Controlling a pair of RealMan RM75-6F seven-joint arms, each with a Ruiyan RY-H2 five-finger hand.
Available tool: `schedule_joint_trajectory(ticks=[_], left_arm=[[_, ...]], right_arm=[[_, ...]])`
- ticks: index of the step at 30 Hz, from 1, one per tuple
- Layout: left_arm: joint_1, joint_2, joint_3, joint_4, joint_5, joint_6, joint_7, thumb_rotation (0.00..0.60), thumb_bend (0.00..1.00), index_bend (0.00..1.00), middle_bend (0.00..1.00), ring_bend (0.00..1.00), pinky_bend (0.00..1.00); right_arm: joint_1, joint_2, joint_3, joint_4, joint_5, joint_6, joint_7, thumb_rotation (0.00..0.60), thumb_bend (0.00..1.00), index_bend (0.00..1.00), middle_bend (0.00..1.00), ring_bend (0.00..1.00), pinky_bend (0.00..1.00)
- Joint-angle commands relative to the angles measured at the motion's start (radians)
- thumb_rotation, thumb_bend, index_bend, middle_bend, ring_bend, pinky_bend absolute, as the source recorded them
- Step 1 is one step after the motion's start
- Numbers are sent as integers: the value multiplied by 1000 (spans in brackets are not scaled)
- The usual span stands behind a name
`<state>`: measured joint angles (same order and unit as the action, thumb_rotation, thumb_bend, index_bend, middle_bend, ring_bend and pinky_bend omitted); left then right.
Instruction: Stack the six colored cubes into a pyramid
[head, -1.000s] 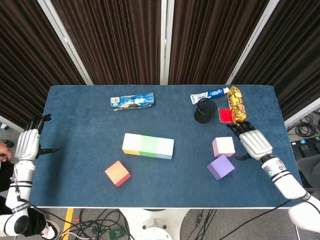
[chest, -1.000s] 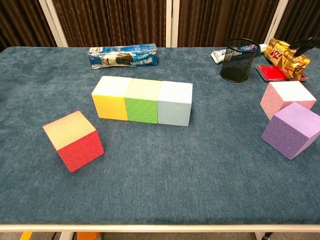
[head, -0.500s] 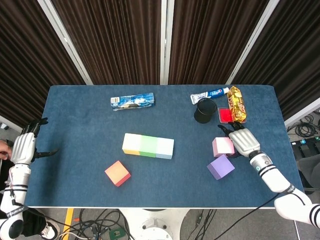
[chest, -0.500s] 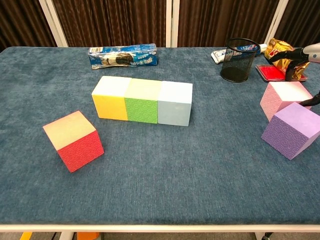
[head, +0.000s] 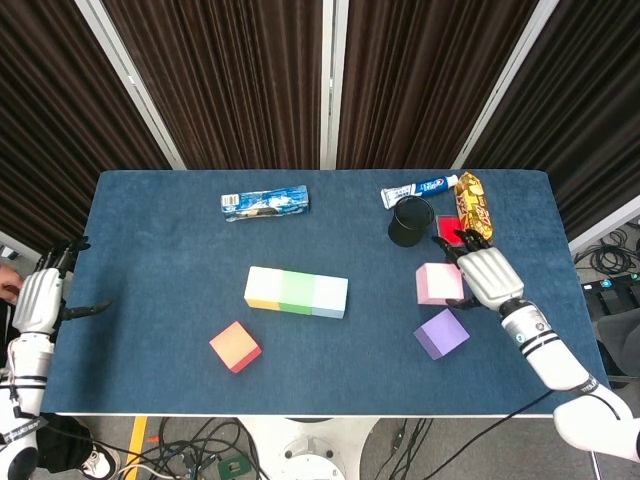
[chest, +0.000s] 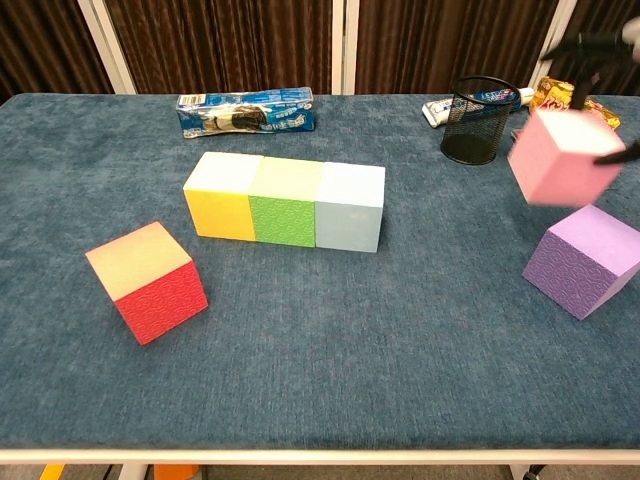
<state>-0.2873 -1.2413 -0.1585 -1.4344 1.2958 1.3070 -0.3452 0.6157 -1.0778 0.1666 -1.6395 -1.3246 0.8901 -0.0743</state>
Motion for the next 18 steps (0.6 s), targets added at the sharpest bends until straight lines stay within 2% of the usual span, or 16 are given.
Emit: schedule_joint_trajectory(ticks=[1, 5, 9, 15, 18], left_arm=[[18, 9, 12, 20, 30, 27, -5, 600, 108, 118, 175, 35, 119], [45, 29, 45, 38, 73, 41, -48, 600, 89, 118, 174, 35, 120], [91, 33, 61, 42, 83, 89, -81, 600, 62, 118, 174, 35, 119], [139, 39, 80, 39, 90, 121, -114, 600, 60, 118, 174, 35, 119], [150, 42, 84, 44, 92, 117, -146, 600, 60, 118, 174, 35, 119]], right_arm=[[42, 74, 71, -147, 56, 14, -56, 600, 115, 0, 511, 40, 0], [121, 43, 120, -252, 217, 12, -227, 600, 111, 0, 522, 47, 0], [256, -57, 144, -301, 459, 37, -444, 600, 103, 0, 532, 50, 0], [459, -249, 157, -279, 756, 144, -688, 600, 101, 0, 533, 51, 0], [533, -323, 157, -261, 854, 194, -766, 600, 101, 0, 534, 59, 0]])
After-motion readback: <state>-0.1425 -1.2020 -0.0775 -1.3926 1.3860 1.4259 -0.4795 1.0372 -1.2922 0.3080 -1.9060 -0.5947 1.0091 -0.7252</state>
